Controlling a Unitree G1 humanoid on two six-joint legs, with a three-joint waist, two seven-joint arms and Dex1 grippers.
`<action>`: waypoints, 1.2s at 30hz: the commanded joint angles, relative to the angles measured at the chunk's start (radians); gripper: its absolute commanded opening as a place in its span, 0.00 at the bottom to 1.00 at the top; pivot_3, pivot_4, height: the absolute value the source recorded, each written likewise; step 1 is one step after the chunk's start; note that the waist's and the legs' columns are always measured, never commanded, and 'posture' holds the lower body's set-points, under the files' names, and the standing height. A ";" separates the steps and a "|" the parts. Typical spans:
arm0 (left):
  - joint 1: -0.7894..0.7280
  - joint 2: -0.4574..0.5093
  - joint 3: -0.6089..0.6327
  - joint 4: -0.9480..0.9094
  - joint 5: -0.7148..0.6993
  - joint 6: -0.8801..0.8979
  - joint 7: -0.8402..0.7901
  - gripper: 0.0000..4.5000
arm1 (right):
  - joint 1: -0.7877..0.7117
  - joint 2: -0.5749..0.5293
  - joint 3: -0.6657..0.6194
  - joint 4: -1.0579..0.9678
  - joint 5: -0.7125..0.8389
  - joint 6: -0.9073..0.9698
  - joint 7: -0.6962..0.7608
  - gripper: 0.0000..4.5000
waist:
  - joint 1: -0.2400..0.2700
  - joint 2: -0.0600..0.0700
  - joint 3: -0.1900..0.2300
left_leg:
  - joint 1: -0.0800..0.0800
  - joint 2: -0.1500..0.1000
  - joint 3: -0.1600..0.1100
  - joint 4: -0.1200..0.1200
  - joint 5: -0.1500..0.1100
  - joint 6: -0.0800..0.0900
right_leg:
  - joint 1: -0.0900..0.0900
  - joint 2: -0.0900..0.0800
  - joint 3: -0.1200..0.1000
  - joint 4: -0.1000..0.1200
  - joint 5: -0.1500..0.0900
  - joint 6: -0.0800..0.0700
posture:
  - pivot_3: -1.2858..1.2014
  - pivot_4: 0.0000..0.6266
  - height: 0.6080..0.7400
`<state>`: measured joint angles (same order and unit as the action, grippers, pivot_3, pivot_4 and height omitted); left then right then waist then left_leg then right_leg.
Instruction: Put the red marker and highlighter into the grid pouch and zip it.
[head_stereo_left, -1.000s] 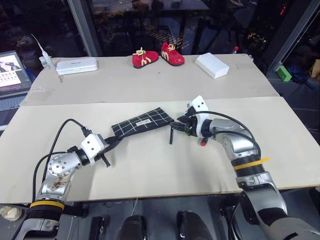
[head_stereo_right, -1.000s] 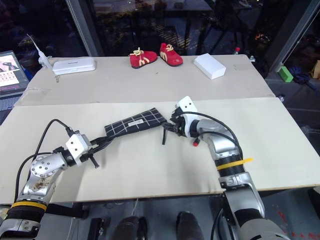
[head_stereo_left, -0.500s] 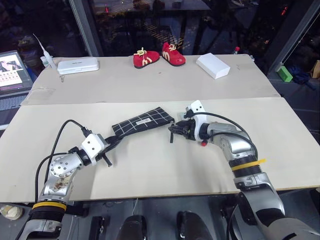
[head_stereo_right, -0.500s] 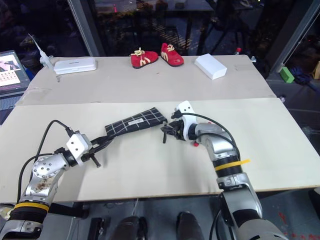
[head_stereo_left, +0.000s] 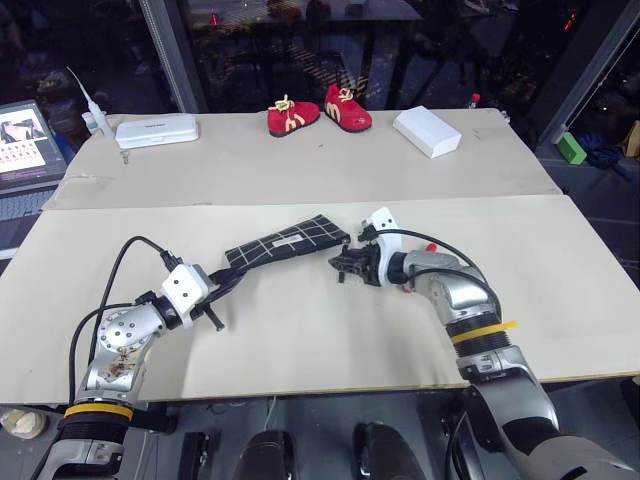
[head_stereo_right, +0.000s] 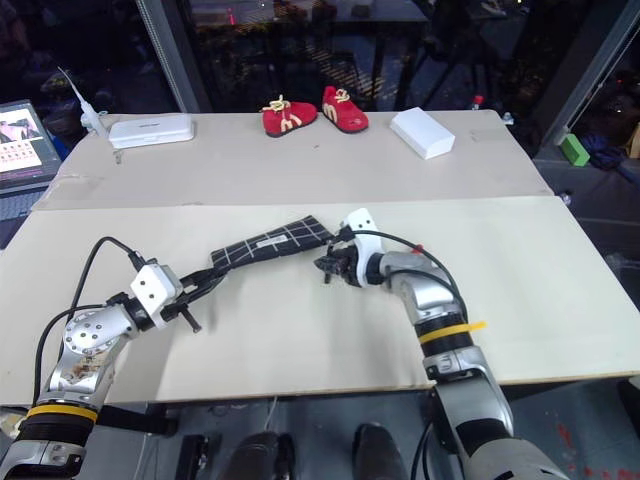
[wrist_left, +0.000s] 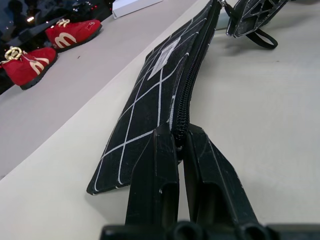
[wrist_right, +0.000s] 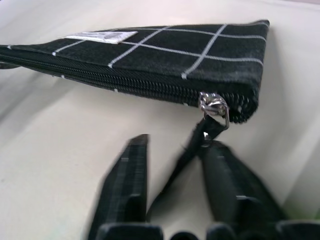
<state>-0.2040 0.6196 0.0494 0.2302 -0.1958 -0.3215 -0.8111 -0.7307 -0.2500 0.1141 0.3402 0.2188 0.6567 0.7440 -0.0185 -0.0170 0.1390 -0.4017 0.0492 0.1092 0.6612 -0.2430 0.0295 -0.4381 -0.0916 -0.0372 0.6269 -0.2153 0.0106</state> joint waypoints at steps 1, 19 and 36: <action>-0.009 -0.004 0.021 -0.034 -0.015 0.005 0.005 0.00 | -0.011 -0.004 0.021 -0.061 0.009 -0.036 0.040 0.04 | -0.001 0.000 0.000 | 0.000 0.000 0.000 0.000 0.000 0.000 | 0.000 0.000 0.000 0.000 0.000 0.000 | 0.52 0.24 1.00; -0.073 -0.025 -0.006 0.003 -0.003 0.012 -0.040 0.00 | -0.151 0.134 0.226 -0.047 -0.041 -0.150 0.195 0.01 | 0.000 0.000 0.000 | -0.001 0.000 0.000 0.000 0.000 0.000 | 0.000 0.000 -0.001 0.003 0.000 0.000 | 0.52 0.24 1.00; -0.044 -0.026 -0.003 0.008 0.002 -0.013 -0.054 0.00 | -0.022 -0.016 0.094 -0.239 0.088 0.019 0.235 0.49 | 0.007 0.000 0.000 | -0.004 0.000 -0.001 0.001 0.000 0.000 | 0.000 -0.001 -0.002 0.001 0.001 0.000 | 0.52 0.24 1.00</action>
<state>-0.2497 0.5903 0.0344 0.2552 -0.1910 -0.3130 -0.8645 -0.7744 -0.2403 0.2471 0.2387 0.2208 0.6071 0.9208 -0.0113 -0.0171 0.1389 -0.4055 0.0490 0.1076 0.6618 -0.2429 0.0294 -0.4383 -0.0921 -0.0397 0.6280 -0.2147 0.0103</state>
